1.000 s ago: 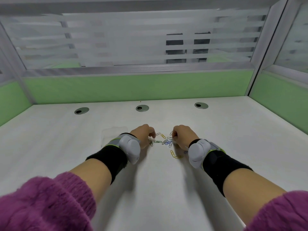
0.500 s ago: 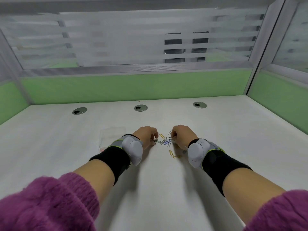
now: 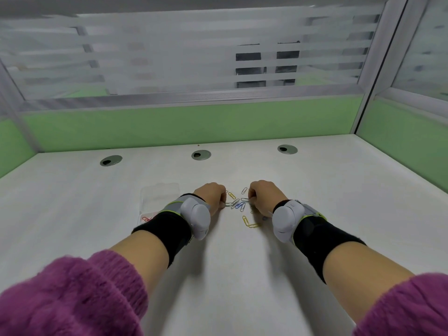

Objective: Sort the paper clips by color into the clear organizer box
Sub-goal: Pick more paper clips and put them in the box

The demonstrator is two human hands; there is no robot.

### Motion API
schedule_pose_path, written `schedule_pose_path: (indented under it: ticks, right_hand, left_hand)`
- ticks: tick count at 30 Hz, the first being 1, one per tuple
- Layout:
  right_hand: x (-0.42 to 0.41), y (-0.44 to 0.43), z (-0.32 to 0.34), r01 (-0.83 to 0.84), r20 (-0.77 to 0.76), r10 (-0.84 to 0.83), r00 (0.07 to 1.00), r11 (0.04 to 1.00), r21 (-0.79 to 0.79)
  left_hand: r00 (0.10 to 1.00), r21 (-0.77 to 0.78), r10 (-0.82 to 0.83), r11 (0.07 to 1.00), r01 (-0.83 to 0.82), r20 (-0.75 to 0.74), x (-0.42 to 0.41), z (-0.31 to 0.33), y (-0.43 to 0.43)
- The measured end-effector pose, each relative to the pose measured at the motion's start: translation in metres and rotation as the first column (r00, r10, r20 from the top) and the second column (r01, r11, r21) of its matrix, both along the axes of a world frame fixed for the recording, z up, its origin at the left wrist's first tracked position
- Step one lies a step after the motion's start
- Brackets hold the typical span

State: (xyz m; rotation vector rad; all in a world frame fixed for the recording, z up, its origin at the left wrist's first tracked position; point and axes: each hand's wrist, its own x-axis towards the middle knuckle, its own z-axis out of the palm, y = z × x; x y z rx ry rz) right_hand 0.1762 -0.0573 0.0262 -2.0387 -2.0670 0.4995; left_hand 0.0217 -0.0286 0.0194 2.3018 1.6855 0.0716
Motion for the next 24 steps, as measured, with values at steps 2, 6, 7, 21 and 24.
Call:
schedule_pose_path:
  ticks: [2, 6, 7, 21, 24]
  right_hand:
    - [-0.001, -0.001, 0.001, 0.0, -0.001, -0.001, 1.0, 1.0, -0.006]
    - [-0.004, -0.002, 0.005, -0.001, -0.013, 0.001, 1.0, 1.0, -0.009]
    - [-0.005, -0.002, 0.007, -0.004, -0.013, 0.004, 1.0, 1.0, -0.007]
    - [-0.071, -0.014, 0.026, -0.115, 0.0, 0.115, 0.993, 0.992, 0.044]
    - [-0.087, -0.017, 0.025, -0.143, -0.002, 0.143, 0.99, 0.989, 0.045]
  left_hand:
    - [0.999, -0.003, 0.011, 1.0, -0.012, -0.031, 0.0, -0.001, -0.001]
    - [0.999, 0.039, 0.039, 0.999, -0.038, -0.034, -0.001, 0.0, -0.008]
    - [0.998, 0.053, 0.048, 0.998, -0.047, -0.027, -0.003, 0.001, -0.009]
    - [0.988, 0.089, 0.155, 0.984, -0.154, -0.001, -0.084, 0.026, -0.037]
    - [0.98, 0.081, 0.198, 0.977, -0.198, 0.003, -0.102, 0.028, -0.046]
